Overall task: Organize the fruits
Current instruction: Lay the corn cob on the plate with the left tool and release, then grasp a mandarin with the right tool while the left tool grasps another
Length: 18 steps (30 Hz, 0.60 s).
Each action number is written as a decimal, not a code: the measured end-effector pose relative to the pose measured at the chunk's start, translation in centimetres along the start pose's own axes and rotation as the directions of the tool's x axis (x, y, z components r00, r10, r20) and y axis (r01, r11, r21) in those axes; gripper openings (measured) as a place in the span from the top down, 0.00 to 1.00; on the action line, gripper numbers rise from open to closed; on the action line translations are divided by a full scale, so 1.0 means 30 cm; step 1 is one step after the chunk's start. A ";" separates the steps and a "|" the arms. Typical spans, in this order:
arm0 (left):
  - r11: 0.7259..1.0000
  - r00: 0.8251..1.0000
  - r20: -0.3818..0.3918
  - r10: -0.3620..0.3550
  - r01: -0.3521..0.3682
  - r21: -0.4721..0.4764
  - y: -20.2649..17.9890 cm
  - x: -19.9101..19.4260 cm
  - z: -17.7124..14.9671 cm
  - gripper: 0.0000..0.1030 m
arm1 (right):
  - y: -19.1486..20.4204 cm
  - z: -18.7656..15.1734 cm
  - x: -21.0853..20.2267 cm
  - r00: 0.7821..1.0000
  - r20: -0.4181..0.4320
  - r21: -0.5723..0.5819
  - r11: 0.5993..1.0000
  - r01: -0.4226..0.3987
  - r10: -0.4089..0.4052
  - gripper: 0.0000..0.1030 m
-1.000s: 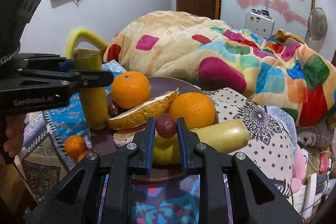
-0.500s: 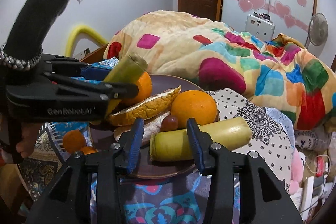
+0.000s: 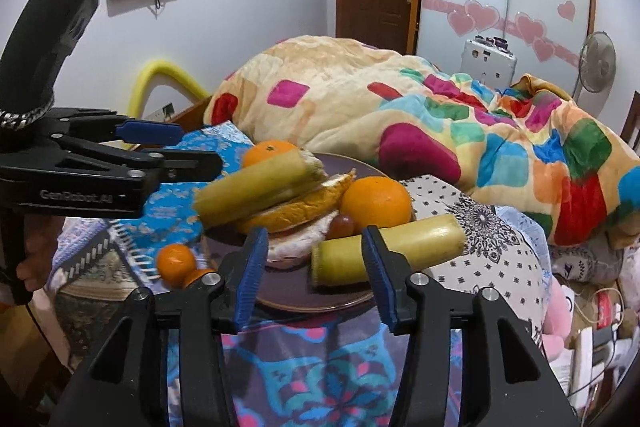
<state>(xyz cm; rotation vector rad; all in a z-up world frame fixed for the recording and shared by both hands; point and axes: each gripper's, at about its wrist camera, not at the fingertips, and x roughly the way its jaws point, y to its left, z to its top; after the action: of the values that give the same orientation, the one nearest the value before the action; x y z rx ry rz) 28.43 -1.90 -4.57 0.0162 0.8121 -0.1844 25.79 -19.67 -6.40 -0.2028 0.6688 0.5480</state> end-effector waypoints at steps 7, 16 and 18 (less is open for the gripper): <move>0.999 0.999 0.020 0.041 -0.040 -0.032 0.067 -0.088 -0.090 0.26 | 0.083 -0.025 -0.014 0.999 -0.012 -0.009 0.999 -0.044 0.044 0.50; 0.996 0.998 -0.026 0.062 -0.064 -0.058 0.157 -0.102 -0.217 0.26 | 0.173 -0.091 0.058 0.991 -0.109 -0.063 0.994 -0.084 0.077 0.50; 0.995 0.997 -0.044 0.059 -0.062 -0.072 0.173 -0.090 -0.239 0.26 | 0.183 -0.103 0.086 0.988 -0.135 -0.067 0.994 -0.089 0.079 0.50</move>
<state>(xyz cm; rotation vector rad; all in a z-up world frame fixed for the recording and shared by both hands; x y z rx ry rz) 22.33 4.25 -7.86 -0.0240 0.8584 -0.0971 22.83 -15.06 -10.46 -0.2820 0.7894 0.6447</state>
